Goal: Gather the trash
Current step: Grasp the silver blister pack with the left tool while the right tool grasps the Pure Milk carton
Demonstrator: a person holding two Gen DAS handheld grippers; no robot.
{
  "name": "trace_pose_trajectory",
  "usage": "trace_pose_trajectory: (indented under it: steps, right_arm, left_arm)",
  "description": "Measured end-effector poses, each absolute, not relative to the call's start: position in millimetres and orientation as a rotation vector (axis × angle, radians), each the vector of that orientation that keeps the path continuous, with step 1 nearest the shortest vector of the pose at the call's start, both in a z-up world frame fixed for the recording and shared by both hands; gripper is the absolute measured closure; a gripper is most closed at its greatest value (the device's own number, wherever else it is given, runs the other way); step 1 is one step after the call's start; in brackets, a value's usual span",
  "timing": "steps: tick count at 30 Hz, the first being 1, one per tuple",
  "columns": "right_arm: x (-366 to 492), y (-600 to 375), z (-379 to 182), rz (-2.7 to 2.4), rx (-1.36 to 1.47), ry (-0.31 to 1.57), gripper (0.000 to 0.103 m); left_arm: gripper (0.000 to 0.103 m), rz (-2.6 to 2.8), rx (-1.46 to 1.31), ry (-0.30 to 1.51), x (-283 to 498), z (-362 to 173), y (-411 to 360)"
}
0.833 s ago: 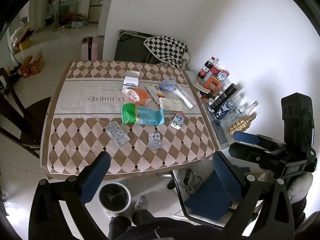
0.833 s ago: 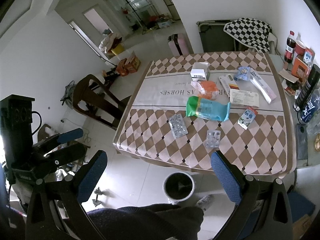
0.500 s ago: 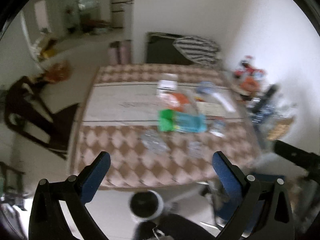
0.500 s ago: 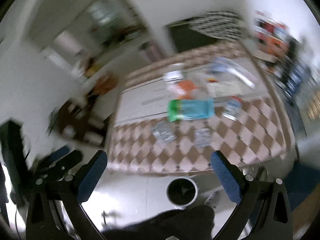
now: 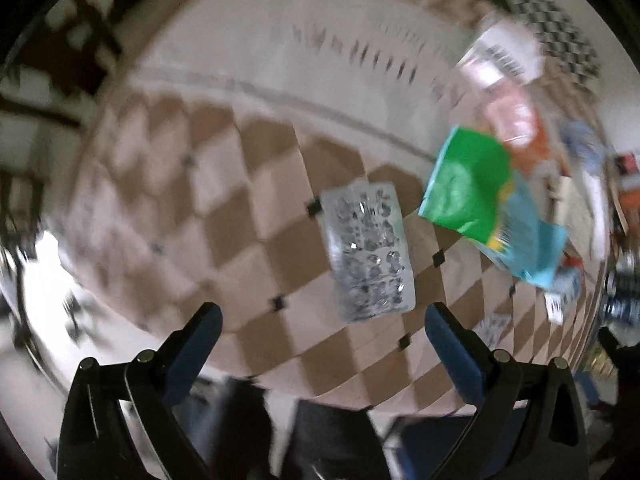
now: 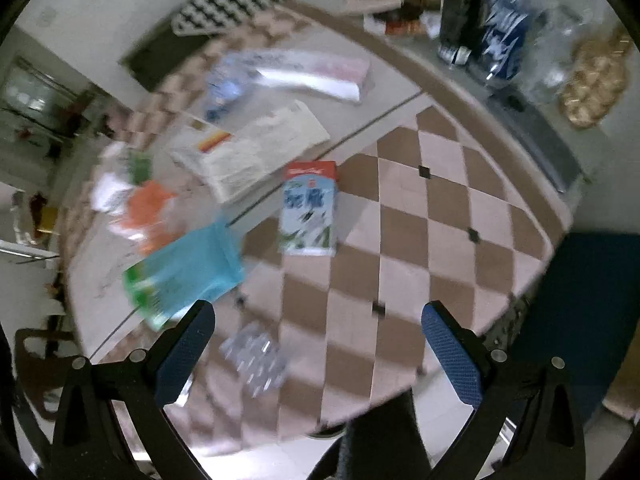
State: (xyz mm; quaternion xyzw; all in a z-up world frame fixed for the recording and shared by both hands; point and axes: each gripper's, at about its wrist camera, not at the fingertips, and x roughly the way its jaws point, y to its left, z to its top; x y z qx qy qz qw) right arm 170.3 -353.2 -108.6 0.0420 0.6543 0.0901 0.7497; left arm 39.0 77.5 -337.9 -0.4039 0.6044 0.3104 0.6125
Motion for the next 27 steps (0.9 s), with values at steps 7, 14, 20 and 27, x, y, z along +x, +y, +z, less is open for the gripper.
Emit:
trace_pose_trajectory:
  steps: [7,14,20,27]
  right_arm:
    - [233,-323,-178,0.181,0.037,1.541,0.000]
    - [261,-293,-218,0.185,-0.009,1.603,0.021]
    - [261,-263,-219,0.182,-0.129,1.555,0.048]
    - [251,-240,-218,0.235,-0.203,1.543,0.049]
  left_arm:
    - [0.001,0.721,-1.029,1.488,48,-393,65]
    - [0.015,0.806,-0.956,1.505,7,-378,43]
    - [0.041,0.786,-0.854,1.499,-11,-332,19]
    - [0.041,0.780,-0.700,1.478,-41,-290,-4]
